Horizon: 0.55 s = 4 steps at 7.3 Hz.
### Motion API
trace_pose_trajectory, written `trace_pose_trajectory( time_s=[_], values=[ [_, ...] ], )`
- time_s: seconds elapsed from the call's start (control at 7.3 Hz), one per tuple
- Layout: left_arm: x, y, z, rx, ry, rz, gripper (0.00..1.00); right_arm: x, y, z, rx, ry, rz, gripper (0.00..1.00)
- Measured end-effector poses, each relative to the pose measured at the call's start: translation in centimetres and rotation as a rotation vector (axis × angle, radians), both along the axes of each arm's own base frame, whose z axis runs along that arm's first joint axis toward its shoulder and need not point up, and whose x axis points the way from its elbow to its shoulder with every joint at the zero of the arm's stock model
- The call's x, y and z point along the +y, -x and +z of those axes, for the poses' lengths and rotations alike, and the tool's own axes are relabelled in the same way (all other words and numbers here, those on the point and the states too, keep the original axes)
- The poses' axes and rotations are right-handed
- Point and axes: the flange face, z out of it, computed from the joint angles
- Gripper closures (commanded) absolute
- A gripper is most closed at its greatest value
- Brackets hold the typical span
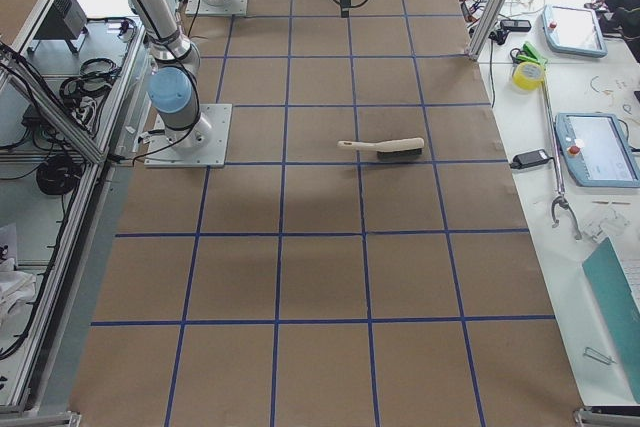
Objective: Sweep and dump trash into bin
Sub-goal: 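Hold the white dustpan tipped over the black bin with the left gripper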
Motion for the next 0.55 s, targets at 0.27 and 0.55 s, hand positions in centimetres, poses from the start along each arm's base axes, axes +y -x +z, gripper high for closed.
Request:
trace_pose_trajectory(
  time_s=[0.27,0.55],
  values=[
    [0.1,0.4,0.3,-0.059,0.017,-0.050,1.00,0.0,0.0,0.0,0.003,-0.002,0.005,0.00],
    [0.3,1.4,0.2,-0.105,0.045,-0.078,1.00,0.0,0.0,0.0,0.004,-0.003,0.009,0.00]
  ],
)
